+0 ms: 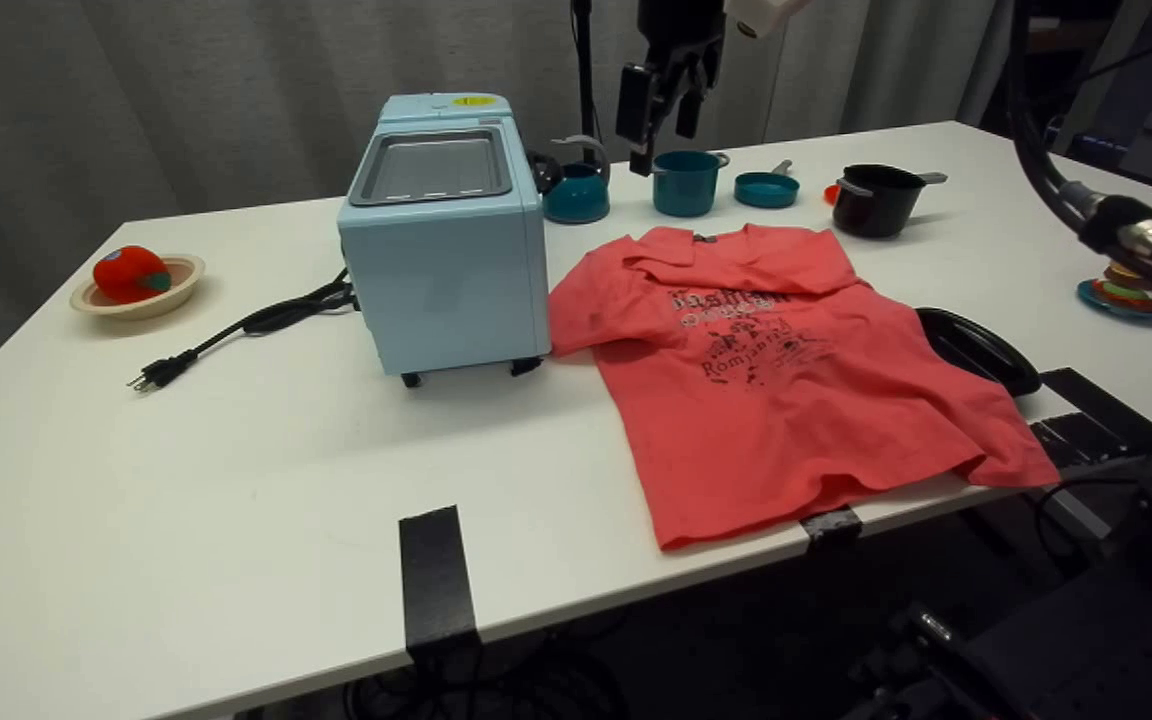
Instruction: Unfold the orange shirt
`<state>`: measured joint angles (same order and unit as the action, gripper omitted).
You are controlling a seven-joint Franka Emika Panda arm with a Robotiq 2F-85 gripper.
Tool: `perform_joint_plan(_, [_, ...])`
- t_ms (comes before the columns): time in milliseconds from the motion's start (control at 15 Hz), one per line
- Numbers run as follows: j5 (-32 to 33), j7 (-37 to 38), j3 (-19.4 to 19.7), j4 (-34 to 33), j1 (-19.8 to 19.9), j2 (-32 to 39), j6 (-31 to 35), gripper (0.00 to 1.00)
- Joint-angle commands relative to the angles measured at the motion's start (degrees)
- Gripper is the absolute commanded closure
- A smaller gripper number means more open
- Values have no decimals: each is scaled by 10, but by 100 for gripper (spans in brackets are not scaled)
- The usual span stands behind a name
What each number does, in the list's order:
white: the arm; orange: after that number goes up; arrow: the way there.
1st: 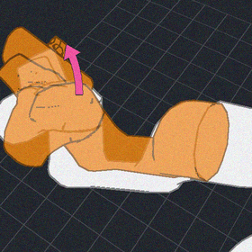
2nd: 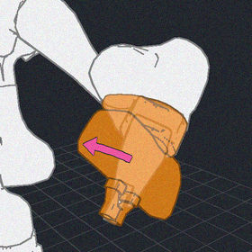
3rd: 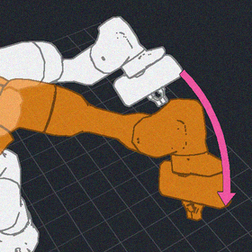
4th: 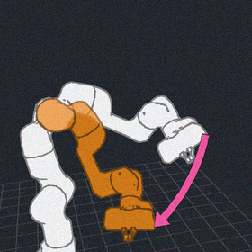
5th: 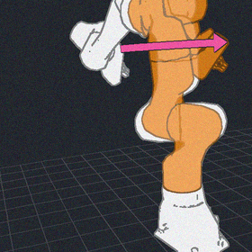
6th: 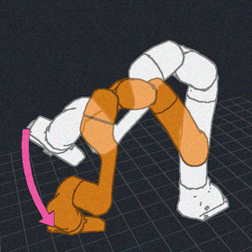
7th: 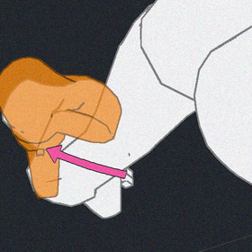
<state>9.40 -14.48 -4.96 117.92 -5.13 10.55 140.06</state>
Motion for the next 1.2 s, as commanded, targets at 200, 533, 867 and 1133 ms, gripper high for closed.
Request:
perform_joint_plan(200, [-7, 3, 19, 62, 26, -88, -51, 0])
perform_joint_plan(533, [-5, 10, 37, 110, 39, -152, -48, 0])
perform_joint_plan(867, [-1, 7, 43, 111, 40, -155, -47, 0])
perform_joint_plan(1133, [-1, 9, 44, 124, 40, -168, -47, 0])
